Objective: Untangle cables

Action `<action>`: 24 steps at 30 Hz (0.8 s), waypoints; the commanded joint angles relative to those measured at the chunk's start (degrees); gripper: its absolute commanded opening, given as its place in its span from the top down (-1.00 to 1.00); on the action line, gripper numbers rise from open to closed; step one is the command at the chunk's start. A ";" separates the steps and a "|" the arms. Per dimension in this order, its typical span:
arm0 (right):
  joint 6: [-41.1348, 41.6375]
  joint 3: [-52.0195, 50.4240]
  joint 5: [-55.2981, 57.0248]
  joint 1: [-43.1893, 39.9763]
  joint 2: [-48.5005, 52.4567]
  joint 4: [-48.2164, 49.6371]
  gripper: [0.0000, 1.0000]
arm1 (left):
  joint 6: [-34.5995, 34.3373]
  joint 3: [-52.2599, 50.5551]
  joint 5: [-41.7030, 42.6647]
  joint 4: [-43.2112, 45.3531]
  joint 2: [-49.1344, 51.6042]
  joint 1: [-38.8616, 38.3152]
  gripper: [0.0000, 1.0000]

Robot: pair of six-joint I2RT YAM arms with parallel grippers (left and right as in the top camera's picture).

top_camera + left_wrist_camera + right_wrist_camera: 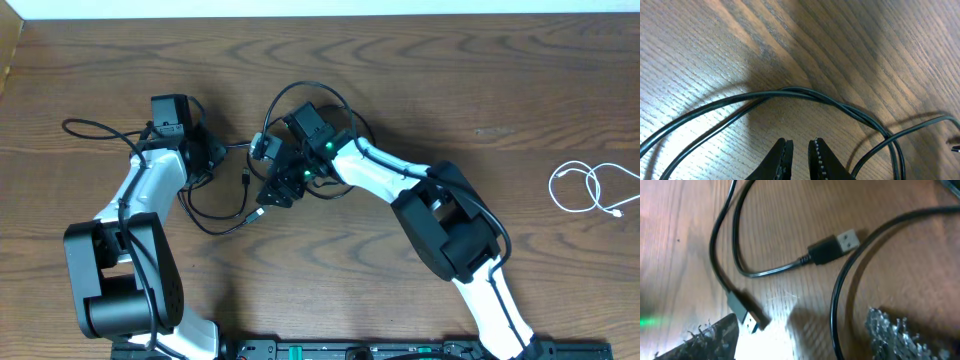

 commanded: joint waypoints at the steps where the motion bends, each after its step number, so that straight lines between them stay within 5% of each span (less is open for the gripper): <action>1: -0.39 -0.24 1.22 -0.13 1.16 -4.28 -0.49 | -0.13 0.26 -0.13 -0.28 0.02 0.15 0.66; 12: -0.44 -0.11 -12.31 -3.04 1.16 -14.08 -0.44 | -0.11 0.26 -0.13 -0.28 0.02 0.15 0.66; 15: 0.17 -0.09 -20.48 -5.99 1.16 -14.08 -0.38 | -0.13 0.26 1.66 -0.28 0.02 0.15 0.51; 19: 6.54 -0.09 -25.09 -9.29 1.16 -14.12 -0.62 | -0.11 0.26 5.92 -0.07 0.02 0.13 0.48; 24: 9.05 -0.09 -25.05 -12.24 1.16 -14.12 -0.64 | -0.11 0.26 10.73 -0.09 0.02 0.09 0.42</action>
